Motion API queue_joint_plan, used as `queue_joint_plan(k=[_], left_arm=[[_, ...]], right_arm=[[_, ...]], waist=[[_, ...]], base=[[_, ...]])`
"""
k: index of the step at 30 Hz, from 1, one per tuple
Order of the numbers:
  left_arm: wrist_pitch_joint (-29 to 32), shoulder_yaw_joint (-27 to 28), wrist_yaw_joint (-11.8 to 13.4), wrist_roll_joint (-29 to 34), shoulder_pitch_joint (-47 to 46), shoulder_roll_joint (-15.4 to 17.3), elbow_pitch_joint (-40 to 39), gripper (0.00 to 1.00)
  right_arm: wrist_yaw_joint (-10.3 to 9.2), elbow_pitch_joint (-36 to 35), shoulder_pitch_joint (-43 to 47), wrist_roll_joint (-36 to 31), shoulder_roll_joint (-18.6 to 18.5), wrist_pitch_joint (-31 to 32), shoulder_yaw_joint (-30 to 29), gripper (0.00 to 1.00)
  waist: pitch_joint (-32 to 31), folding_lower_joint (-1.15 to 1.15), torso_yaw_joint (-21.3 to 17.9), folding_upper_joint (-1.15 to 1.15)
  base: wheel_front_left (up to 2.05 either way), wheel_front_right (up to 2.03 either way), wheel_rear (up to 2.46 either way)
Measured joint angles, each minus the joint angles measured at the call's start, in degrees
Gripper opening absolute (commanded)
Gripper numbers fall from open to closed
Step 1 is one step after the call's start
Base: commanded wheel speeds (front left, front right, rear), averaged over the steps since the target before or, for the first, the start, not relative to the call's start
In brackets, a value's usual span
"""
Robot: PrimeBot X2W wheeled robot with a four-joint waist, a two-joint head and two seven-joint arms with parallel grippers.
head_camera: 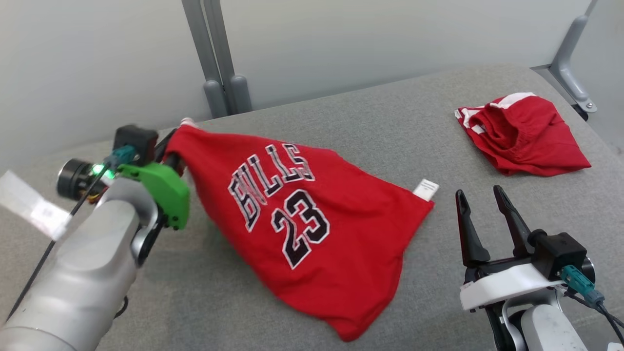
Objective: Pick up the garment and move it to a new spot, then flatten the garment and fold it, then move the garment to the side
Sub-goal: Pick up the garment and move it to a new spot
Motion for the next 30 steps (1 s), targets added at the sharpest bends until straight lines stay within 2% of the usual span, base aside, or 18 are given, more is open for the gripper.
queue_joint_plan(k=[6,14,17,18,19,20,25,30], left_arm=[[-2.93,2.72,2.41,-1.47,3.80,2.81,7.92,0.00],[-3.64,5.63,6.15,-1.96,6.39,3.81,12.38,0.00],[-3.70,6.21,6.14,-2.61,8.05,3.21,13.59,0.00],[-3.70,6.24,5.90,-2.87,8.55,2.76,13.91,0.32],[-3.70,6.23,5.76,-2.88,8.89,2.30,14.18,0.47],[-3.71,6.22,5.34,-2.92,9.10,1.83,14.38,1.00],[-3.71,7.67,4.88,-3.86,10.11,0.70,14.55,1.00],[-3.80,11.21,5.42,-4.04,13.33,1.22,11.59,1.00]], right_arm=[[0.00,0.11,0.02,-0.36,0.00,0.00,-0.53,1.00],[0.00,0.30,0.37,-0.79,0.00,0.00,-1.00,1.00],[0.00,0.41,0.52,-0.78,0.00,0.00,-0.81,1.00],[0.00,0.48,0.64,-0.77,0.01,0.00,-0.77,1.00],[0.00,0.64,0.71,-0.77,0.01,0.00,-0.70,1.00],[0.00,0.71,0.71,-0.74,0.00,0.00,-0.60,1.00],[0.00,0.96,0.72,-0.62,0.01,0.00,-0.53,1.00],[0.00,1.15,0.73,-0.62,0.00,0.00,-0.69,1.00]], waist=[[1.47,0.00,-1.16,0.00],[0.99,0.00,0.05,0.00],[0.60,0.00,0.91,0.00],[0.47,0.00,1.23,0.00],[0.33,0.00,1.56,0.00],[0.20,0.00,1.89,0.00],[-0.32,0.00,3.12,0.00],[-0.83,0.00,3.69,0.00]], base=[[0.00,0.00,0.00],[0.00,0.00,0.00],[0.00,0.00,0.00],[0.00,0.00,0.00],[0.00,0.00,0.00],[0.00,0.00,0.00],[0.00,0.00,0.00],[0.00,0.00,0.00]])
